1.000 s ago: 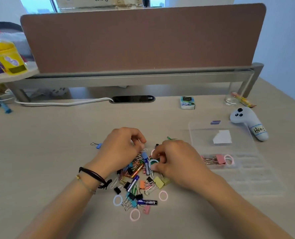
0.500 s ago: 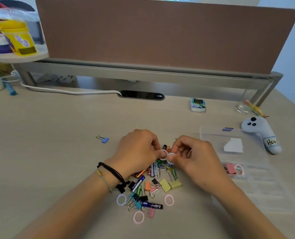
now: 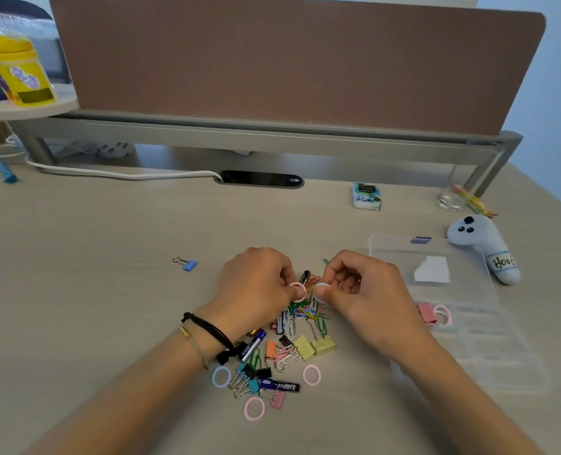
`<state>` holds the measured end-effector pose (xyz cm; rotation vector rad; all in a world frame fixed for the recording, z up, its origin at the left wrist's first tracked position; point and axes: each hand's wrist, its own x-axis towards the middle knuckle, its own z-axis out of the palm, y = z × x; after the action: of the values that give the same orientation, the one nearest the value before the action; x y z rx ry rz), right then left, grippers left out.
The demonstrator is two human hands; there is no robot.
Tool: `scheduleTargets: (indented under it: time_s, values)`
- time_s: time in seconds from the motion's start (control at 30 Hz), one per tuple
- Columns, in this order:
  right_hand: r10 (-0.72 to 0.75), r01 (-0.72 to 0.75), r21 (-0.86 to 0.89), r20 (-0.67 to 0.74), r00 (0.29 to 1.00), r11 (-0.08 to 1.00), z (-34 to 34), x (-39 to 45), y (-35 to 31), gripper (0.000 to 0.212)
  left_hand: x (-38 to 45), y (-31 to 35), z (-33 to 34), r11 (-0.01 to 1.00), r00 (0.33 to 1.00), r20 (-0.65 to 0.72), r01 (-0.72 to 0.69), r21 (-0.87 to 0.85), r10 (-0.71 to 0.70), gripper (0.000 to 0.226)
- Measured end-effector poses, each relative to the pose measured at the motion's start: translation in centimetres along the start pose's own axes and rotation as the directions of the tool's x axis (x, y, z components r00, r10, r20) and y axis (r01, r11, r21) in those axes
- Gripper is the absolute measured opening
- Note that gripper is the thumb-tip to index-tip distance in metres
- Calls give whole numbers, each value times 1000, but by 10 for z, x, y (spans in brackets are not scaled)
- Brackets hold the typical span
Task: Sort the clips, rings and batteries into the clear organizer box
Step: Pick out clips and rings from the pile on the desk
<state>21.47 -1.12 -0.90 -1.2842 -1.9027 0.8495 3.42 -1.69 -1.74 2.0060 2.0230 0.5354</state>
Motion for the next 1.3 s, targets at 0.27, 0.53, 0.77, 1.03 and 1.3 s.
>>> scheduleTargets:
  time_s: [0.27,0.53,0.77,1.03,1.3]
  values:
    - [27,-24,63,-44,999,998,-19,0,0,18,-2,9,-16,978,997,-72,-14,-210,-1,10]
    - [153,-135,98,-209,966,986,-96,-18,40,14,4,67,4,848,999,-45,-46,-528,27,12]
    - [270,-286,-65,-181,946,956,-128,-28,72,13,14,119,28,808,992,60,-56,-586,111,19]
    - [207,-238,-262,-141,968,935,-123,-30,79,17,22,143,47,847,987,76,-78,-527,139,20]
    - [185,-247,-249,-249,951,936,-129,-29,87,11,22,166,62,902,979,125,-95,-422,161,17]
